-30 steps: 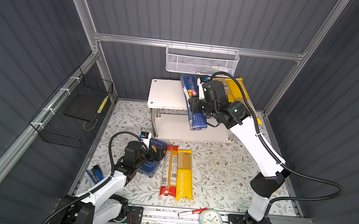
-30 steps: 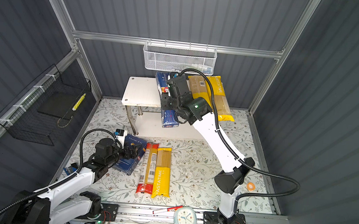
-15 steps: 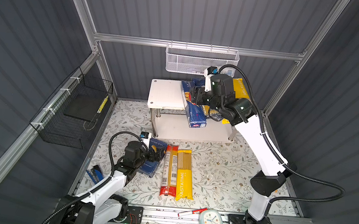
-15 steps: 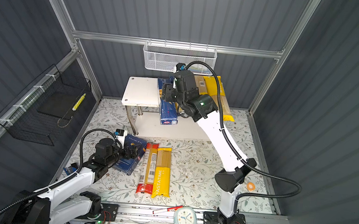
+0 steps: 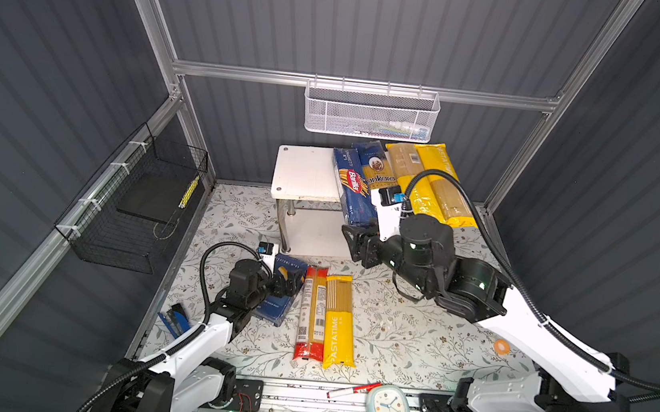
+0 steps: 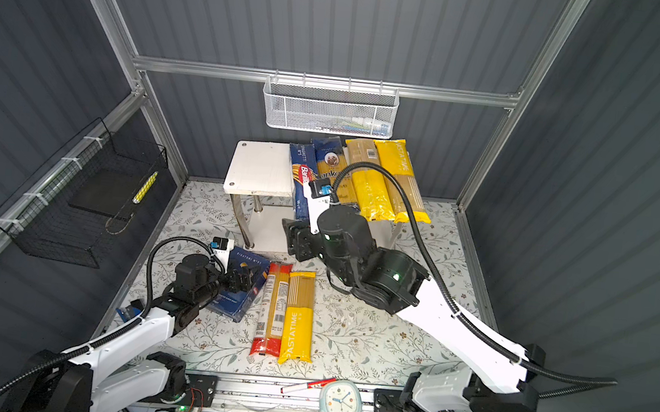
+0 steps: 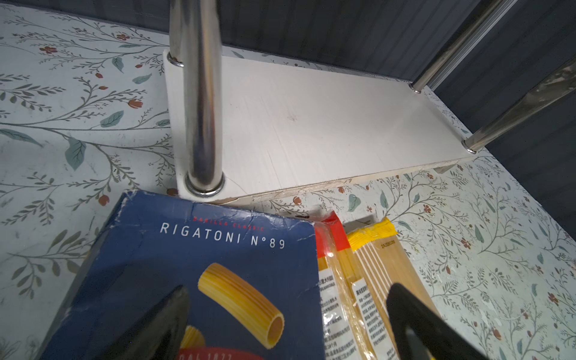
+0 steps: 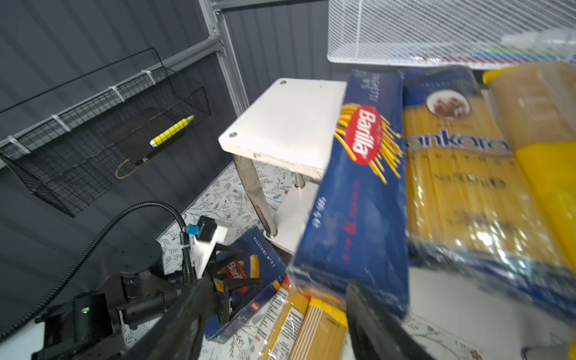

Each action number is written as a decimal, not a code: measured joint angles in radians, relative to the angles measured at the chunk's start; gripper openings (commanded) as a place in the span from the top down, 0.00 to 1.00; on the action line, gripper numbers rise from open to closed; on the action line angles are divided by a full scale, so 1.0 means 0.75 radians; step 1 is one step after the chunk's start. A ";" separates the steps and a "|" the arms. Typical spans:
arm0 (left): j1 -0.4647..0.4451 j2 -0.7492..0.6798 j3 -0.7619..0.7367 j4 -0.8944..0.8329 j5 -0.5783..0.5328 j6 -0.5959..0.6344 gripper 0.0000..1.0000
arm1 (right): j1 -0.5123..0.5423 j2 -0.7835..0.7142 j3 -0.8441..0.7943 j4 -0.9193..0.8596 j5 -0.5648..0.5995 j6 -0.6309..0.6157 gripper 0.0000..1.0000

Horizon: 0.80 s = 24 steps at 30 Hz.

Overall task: Place and organize the pasta boxes and bags onto the shelf
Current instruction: 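Lower the Barilla box onto the top shelf beside the Ankara pack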

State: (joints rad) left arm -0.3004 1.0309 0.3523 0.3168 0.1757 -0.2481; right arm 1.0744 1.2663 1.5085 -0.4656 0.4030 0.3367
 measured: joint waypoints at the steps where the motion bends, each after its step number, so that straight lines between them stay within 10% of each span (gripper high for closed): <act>1: 0.000 0.002 0.000 0.004 -0.003 0.000 0.00 | 0.004 -0.044 -0.081 0.042 0.008 0.013 0.45; 10: 0.000 0.072 0.000 0.032 -0.009 0.000 0.01 | 0.005 -0.128 -0.282 0.195 0.058 0.033 0.73; 24: 0.000 0.150 0.000 0.062 -0.014 0.000 0.01 | -0.160 -0.041 -0.295 0.300 -0.067 0.064 0.74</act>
State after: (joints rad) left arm -0.3004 1.1431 0.3523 0.3634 0.1654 -0.2481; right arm 0.9543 1.2354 1.2873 -0.2409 0.3531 0.3843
